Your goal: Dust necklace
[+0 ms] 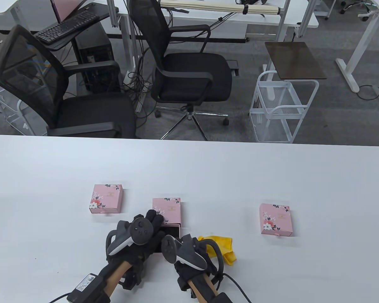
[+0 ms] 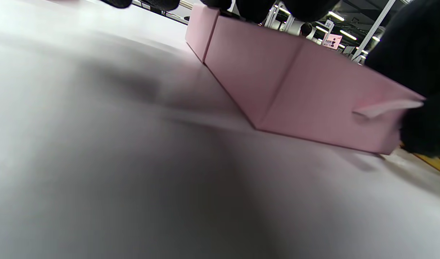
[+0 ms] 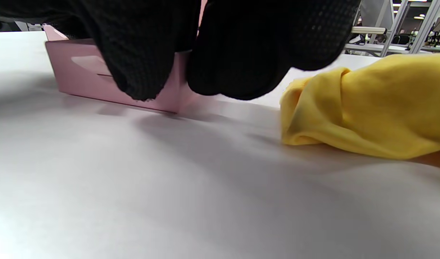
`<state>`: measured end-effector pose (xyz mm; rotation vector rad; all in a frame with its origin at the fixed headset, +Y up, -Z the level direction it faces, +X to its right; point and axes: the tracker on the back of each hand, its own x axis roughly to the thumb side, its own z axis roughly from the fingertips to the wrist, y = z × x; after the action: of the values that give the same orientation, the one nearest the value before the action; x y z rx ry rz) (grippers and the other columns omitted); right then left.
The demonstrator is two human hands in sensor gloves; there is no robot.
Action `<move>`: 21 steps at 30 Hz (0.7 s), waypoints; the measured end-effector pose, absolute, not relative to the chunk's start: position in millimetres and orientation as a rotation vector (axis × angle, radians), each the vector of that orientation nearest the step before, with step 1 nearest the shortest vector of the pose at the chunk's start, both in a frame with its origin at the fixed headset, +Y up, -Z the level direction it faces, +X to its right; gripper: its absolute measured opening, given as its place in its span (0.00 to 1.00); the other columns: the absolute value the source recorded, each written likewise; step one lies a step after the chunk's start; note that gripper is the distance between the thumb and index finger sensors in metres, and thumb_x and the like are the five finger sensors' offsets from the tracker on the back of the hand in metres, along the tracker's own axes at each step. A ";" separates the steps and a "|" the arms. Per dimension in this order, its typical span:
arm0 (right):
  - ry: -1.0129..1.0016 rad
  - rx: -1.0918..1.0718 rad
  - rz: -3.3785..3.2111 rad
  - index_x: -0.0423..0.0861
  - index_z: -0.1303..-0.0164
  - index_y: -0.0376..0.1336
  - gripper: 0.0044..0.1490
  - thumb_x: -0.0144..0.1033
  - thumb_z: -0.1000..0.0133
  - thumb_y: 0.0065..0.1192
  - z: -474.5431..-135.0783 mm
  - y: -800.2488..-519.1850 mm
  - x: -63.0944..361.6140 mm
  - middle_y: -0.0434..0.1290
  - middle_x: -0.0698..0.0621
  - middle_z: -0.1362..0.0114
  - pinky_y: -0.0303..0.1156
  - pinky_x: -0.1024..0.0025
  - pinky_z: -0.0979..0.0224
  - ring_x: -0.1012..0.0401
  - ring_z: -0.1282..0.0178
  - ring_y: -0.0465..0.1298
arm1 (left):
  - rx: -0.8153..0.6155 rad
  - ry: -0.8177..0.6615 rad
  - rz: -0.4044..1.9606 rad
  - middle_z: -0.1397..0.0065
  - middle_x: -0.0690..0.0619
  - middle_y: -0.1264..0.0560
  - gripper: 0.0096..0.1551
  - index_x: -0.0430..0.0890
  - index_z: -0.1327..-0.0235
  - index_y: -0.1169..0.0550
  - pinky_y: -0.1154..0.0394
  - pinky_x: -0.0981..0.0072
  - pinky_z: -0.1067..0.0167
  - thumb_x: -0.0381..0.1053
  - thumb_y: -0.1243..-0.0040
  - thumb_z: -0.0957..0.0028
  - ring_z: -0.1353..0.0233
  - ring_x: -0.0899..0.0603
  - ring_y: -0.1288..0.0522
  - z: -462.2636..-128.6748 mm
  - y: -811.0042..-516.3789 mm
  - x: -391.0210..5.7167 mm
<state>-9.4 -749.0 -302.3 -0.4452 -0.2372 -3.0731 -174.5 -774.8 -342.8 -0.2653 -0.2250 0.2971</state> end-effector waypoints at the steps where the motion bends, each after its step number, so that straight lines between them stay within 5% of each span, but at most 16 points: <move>1: -0.221 -0.443 -3.075 0.48 0.33 0.67 0.25 0.40 0.39 0.74 -302.6 -748.6 -8.6 0.75 0.40 0.34 0.75 0.53 0.40 0.46 0.44 0.79 | -0.267 -0.224 0.304 0.08 0.55 0.53 0.35 0.57 0.14 0.44 0.48 0.33 0.23 0.61 0.58 0.35 0.15 0.33 0.53 -343.2 -774.6 -174.7; 18: -0.015 -0.367 -3.105 0.47 0.34 0.67 0.26 0.43 0.39 0.74 -308.0 -748.9 -8.8 0.76 0.40 0.36 0.76 0.55 0.41 0.47 0.46 0.79 | -0.296 -0.229 0.412 0.09 0.57 0.51 0.32 0.58 0.15 0.41 0.45 0.33 0.24 0.59 0.58 0.34 0.15 0.35 0.49 -348.6 -774.9 -183.3; 21: 0.009 -0.338 -3.090 0.44 0.26 0.61 0.37 0.46 0.40 0.74 -311.4 -747.6 -11.8 0.73 0.38 0.30 0.75 0.54 0.40 0.47 0.45 0.78 | -0.307 -0.232 0.421 0.09 0.57 0.51 0.32 0.58 0.15 0.40 0.45 0.33 0.24 0.59 0.58 0.34 0.15 0.35 0.49 -349.4 -774.5 -184.6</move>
<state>-11.8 -747.6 -311.4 -0.3385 0.0089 -3.0901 -184.6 -774.5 -349.4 -0.3069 -0.2323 0.4213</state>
